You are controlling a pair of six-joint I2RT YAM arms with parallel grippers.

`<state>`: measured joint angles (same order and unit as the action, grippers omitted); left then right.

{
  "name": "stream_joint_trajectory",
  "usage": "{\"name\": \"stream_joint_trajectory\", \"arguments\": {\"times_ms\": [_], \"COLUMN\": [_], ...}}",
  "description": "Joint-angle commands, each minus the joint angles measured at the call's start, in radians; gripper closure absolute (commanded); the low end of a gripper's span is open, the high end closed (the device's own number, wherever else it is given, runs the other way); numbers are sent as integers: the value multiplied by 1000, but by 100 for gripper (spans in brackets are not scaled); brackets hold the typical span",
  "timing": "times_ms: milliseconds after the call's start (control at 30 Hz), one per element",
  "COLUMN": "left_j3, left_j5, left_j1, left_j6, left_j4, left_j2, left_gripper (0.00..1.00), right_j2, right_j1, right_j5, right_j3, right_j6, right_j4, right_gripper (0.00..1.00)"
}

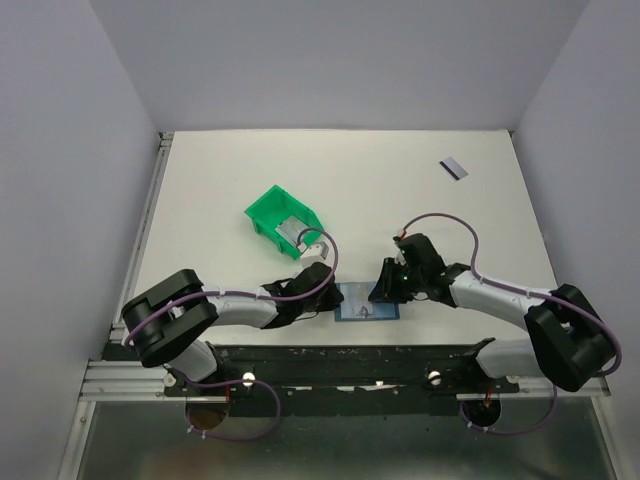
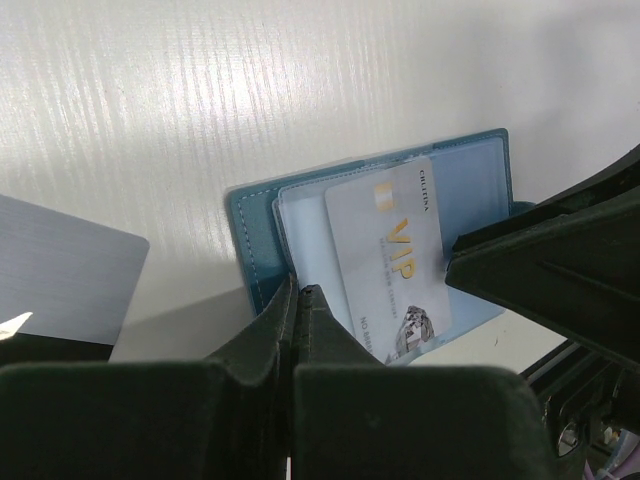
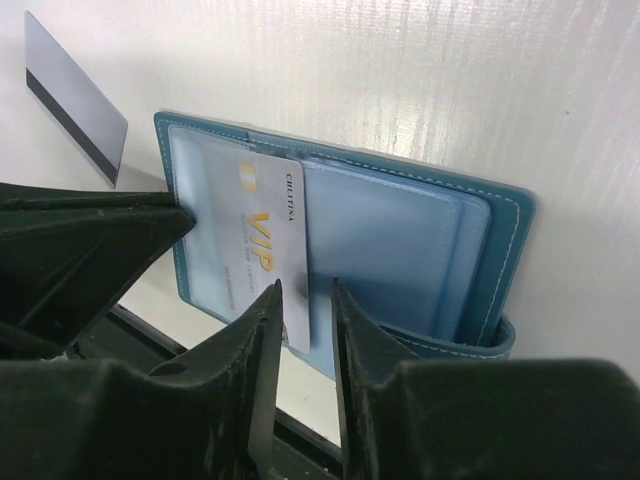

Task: Put the credit cards into the card holder
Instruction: Insert the credit card into the card holder.

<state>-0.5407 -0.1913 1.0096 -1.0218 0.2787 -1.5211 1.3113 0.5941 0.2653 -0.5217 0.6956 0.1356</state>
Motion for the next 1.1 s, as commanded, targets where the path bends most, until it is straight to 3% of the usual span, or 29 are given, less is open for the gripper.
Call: {"name": "stream_joint_trajectory", "arguments": {"times_ms": [0, 167, 400, 1067], "left_j3": [28, 28, 25, 71], "left_j5": [26, 30, 13, -16], "left_j1": [7, 7, 6, 6], "left_j6": [9, 11, 26, 25], "left_j4": [-70, -68, -113, -148], "left_j2": [-19, 12, 102, 147], "left_gripper": [99, 87, 66, 66], "right_j2": [32, 62, 88, 92], "right_j1": [1, 1, 1, 1], "right_j5": [15, 18, 12, 15], "right_j3": [2, 2, 9, 15], "right_j6": [-8, -10, -10, -8], "right_j4": [-33, -50, -63, -70], "right_gripper": [68, 75, 76, 78]}}
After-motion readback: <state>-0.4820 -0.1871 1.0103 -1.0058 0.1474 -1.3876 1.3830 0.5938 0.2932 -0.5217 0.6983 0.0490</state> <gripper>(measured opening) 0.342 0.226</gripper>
